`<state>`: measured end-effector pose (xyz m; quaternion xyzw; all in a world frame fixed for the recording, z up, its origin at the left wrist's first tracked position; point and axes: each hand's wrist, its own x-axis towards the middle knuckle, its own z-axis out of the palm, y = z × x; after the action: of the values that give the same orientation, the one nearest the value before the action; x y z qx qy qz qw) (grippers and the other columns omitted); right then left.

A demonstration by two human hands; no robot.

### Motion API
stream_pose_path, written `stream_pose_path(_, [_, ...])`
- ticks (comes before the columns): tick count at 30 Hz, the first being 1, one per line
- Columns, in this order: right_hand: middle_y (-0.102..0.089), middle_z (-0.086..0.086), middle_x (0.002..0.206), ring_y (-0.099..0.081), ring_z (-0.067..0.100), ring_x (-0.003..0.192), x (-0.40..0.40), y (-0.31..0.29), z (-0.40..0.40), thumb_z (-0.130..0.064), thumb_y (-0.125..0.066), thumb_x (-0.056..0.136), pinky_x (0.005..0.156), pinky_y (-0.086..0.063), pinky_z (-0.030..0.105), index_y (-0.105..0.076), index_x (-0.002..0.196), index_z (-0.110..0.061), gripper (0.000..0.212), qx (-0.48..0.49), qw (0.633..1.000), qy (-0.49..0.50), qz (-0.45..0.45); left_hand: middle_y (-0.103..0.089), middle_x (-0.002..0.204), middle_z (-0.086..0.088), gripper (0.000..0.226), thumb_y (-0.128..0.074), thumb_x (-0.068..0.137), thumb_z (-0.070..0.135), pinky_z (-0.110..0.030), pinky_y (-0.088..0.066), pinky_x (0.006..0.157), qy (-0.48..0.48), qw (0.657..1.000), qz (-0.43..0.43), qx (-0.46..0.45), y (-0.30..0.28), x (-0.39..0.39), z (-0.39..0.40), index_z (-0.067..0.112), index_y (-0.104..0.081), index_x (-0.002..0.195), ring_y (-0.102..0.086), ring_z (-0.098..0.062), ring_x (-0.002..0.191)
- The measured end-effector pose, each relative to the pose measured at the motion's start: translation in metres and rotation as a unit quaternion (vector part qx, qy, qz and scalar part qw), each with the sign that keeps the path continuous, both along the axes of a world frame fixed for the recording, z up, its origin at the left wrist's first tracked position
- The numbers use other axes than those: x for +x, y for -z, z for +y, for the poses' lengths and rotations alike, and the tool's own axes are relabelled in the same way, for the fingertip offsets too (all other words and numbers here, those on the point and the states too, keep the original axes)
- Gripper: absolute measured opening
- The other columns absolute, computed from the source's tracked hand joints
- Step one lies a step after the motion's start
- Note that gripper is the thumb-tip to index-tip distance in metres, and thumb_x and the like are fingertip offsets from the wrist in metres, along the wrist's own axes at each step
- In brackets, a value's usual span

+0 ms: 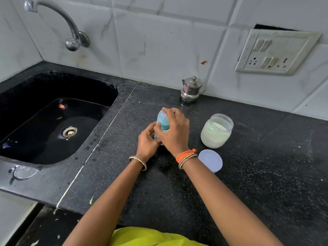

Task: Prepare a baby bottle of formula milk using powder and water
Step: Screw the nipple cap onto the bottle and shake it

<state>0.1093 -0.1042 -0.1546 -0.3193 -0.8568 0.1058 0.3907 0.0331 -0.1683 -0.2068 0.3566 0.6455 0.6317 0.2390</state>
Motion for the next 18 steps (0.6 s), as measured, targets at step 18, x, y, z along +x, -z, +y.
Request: stream_pose_path(18, [-0.056, 0.009, 0.118, -0.053, 0.026, 0.100, -0.002, 0.017, -0.004, -0.033, -0.054, 0.078, 0.078, -0.050, 0.039, -0.043, 0.125, -0.027, 0.048, -0.026, 0.999, -0.001, 0.036, -0.068, 0.104, 0.004, 0.039, -0.064, 0.083, 0.006, -0.030, -0.054, 0.085, 0.000, 0.998, 0.052, -0.020, -0.004, 0.003, -0.003, 0.021, -0.057, 0.118, -0.065, -0.008, 0.096])
